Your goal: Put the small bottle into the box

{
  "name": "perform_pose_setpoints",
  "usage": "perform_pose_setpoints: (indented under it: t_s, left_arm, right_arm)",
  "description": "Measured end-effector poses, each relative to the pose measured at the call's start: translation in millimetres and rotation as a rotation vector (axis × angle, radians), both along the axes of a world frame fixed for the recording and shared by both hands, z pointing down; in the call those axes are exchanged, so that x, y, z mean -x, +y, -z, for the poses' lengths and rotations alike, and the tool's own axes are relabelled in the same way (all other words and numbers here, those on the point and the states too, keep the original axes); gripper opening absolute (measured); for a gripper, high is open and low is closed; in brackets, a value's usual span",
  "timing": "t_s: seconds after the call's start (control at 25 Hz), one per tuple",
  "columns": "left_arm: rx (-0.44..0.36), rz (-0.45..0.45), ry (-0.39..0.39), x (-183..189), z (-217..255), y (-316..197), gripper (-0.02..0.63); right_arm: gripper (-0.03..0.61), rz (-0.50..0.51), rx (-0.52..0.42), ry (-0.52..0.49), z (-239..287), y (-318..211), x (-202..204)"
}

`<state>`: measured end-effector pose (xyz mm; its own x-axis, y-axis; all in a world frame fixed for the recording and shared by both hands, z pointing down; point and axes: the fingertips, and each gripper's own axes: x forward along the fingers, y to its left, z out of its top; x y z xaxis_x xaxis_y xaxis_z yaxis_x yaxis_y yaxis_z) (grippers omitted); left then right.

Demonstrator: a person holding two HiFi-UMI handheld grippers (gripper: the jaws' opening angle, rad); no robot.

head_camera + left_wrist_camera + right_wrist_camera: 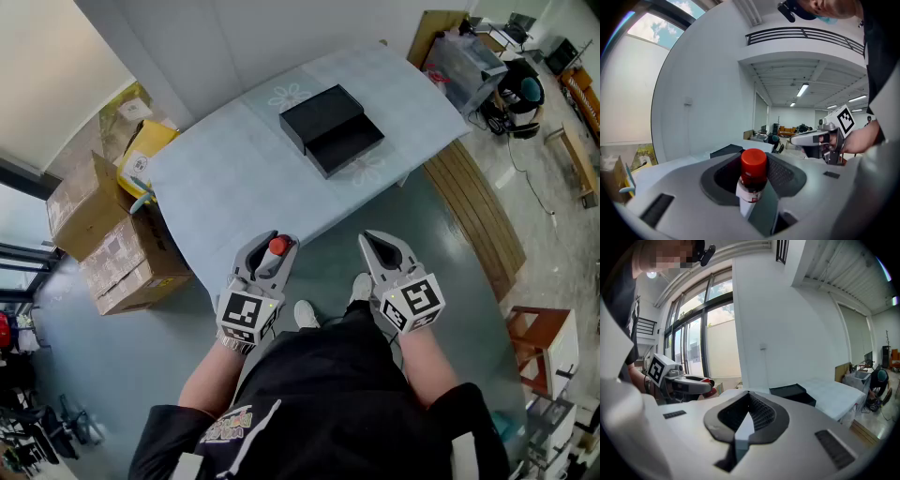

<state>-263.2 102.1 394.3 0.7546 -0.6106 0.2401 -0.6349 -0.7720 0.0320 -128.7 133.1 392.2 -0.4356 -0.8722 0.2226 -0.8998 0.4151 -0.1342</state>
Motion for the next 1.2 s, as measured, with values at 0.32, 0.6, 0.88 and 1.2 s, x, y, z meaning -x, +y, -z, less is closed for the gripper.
perform_pose_setpoints:
  t_s: [0.32, 0.6, 0.88, 1.2]
  left_arm:
    - [0.001, -0.003, -0.002, -5, 0, 1, 0.158]
    - [0.001, 0.008, -0.002, -14, 1, -1, 0.16]
    - [-0.001, 0.043, -0.02, -45, 1, -13, 0.158]
    - [0.0, 0.142, -0.033, -111, 1, -32, 0.16]
  right_arm:
    - [0.008, 0.004, -0.016, -0.003, 2, 2, -3]
    - [0.008, 0.017, -0.037, 0.016, 5, 0, -11]
    - [0.008, 0.052, -0.056, 0.006, 9, -19, -44]
    - [0.008, 0.156, -0.062, -0.015, 11, -48, -107]
